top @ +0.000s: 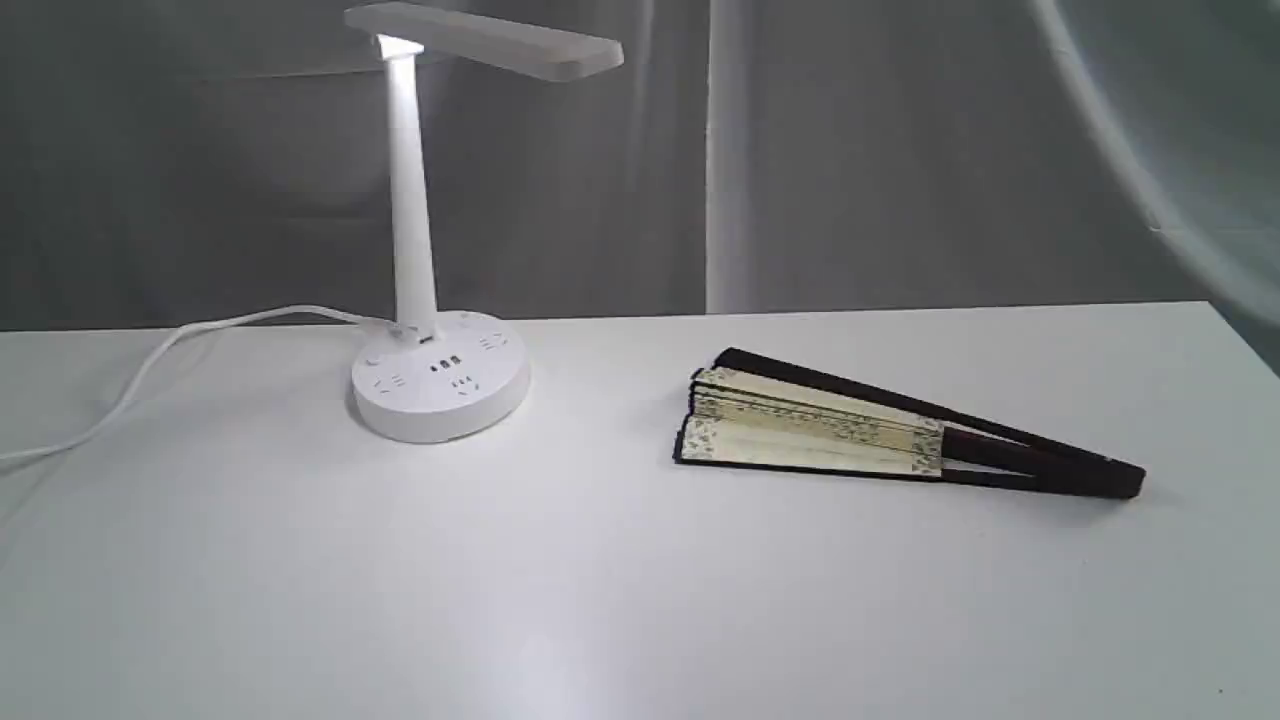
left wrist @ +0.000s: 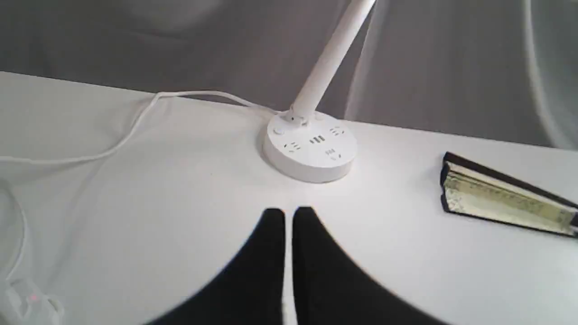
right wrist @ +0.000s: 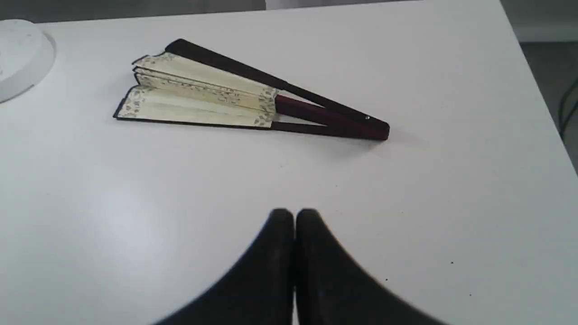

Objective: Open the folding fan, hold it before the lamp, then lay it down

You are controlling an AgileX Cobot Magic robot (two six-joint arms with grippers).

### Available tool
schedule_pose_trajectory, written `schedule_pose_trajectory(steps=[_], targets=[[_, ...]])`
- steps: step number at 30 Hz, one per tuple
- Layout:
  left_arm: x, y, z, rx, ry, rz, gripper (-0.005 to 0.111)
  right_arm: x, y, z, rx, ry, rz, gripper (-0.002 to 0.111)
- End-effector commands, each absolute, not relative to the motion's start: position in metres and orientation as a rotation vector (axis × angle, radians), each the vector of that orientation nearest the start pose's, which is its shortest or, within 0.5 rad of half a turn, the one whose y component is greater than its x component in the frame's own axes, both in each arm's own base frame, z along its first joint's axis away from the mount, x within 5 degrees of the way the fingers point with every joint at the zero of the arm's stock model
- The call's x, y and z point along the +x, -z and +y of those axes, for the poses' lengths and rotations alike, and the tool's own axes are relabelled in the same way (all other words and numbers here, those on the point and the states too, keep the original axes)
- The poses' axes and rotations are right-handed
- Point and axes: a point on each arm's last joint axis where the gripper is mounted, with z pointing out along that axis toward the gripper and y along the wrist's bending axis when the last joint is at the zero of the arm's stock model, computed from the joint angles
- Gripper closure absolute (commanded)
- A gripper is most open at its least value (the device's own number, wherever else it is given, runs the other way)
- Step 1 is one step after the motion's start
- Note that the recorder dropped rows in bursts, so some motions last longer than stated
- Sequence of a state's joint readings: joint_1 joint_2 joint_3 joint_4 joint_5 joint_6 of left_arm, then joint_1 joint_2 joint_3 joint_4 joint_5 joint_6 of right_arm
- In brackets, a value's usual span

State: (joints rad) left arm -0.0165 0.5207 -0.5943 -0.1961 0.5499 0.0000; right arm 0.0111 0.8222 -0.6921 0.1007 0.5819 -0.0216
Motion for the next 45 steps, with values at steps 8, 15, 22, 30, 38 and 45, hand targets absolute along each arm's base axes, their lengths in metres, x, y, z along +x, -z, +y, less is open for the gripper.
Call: schedule_pose_trajectory(steps=[8,15,22,30,38,45], targets=[[0.157,-0.292,-0.012,-0.008,0.160,2.197,0.102,0.216,-0.282,0.009,0.103,-0.153,2.259,0.108],[0.182,-0.271,-0.012,-0.024,0.153,2.294,0.102,0.230,-0.261,0.009,0.105,-0.146,2.355,0.108],[0.197,-0.250,-0.013,-0.045,0.166,2.403,0.102,0.240,-0.240,0.010,0.129,-0.162,2.457,0.108],[0.198,-0.232,-0.015,0.027,0.178,2.555,0.102,0.243,-0.239,0.009,0.132,-0.158,2.437,0.108],[0.218,-0.249,-0.012,-0.010,0.128,2.594,0.102,0.246,-0.242,0.008,0.109,-0.140,2.389,0.082],[0.252,-0.264,-0.014,0.011,0.148,2.673,0.102,0.270,-0.255,0.011,0.093,-0.169,2.492,0.079]])
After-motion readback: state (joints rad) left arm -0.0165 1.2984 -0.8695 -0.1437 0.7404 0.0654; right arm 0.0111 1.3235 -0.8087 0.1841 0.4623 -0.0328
